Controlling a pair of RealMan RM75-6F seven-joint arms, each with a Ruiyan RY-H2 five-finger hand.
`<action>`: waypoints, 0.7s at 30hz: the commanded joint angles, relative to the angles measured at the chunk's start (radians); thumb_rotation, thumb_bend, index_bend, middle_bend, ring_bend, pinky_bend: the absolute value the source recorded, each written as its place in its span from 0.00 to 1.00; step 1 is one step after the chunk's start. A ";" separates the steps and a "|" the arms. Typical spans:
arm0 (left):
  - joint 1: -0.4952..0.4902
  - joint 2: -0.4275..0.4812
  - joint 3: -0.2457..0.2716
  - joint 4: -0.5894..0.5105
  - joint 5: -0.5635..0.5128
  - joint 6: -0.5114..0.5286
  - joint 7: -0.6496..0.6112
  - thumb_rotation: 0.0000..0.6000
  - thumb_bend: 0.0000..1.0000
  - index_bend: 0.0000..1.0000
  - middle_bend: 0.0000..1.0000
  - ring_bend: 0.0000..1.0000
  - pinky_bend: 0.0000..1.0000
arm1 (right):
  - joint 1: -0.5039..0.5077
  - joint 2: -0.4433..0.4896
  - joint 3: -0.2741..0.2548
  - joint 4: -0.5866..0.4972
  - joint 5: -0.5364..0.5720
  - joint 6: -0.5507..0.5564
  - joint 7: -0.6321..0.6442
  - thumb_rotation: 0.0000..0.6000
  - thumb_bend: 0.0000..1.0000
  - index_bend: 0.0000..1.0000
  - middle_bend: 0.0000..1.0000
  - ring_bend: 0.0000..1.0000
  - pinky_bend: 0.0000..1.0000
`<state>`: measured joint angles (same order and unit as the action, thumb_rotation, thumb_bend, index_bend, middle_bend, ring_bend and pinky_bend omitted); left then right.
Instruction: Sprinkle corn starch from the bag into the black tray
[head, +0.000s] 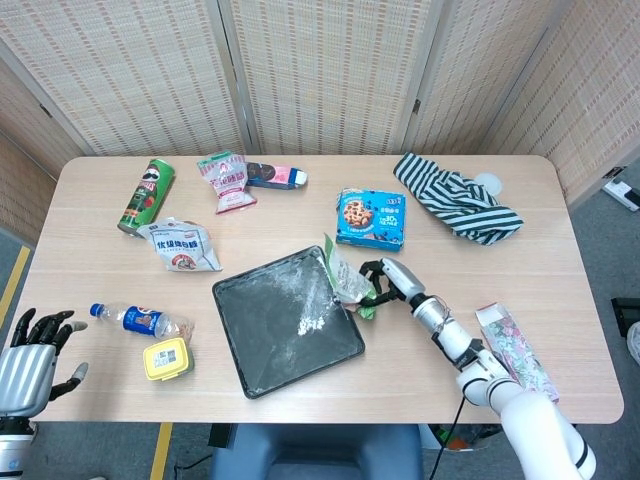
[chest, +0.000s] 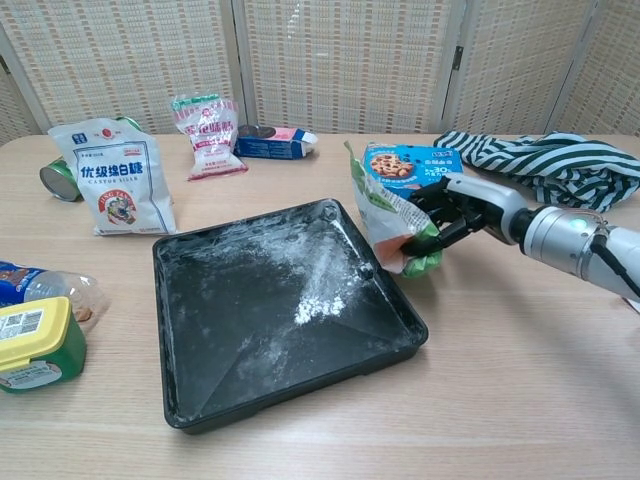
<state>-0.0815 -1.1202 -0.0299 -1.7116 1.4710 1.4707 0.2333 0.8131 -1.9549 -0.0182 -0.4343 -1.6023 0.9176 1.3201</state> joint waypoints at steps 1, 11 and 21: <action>0.000 0.000 0.001 -0.001 0.000 -0.001 0.001 1.00 0.33 0.32 0.22 0.20 0.07 | -0.013 -0.023 -0.028 0.037 -0.027 0.036 0.017 1.00 0.47 1.00 0.66 0.70 0.35; -0.004 0.000 0.001 -0.004 0.000 -0.005 0.006 1.00 0.33 0.32 0.22 0.20 0.07 | -0.042 -0.050 -0.058 0.112 -0.049 0.080 -0.027 1.00 0.47 1.00 0.62 0.60 0.28; -0.007 0.001 0.000 -0.011 0.003 -0.004 0.013 1.00 0.33 0.32 0.22 0.20 0.07 | -0.058 -0.053 -0.068 0.121 -0.056 0.116 -0.059 1.00 0.31 0.79 0.53 0.47 0.25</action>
<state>-0.0885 -1.1188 -0.0294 -1.7226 1.4736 1.4670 0.2459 0.7566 -2.0080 -0.0861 -0.3129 -1.6588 1.0321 1.2629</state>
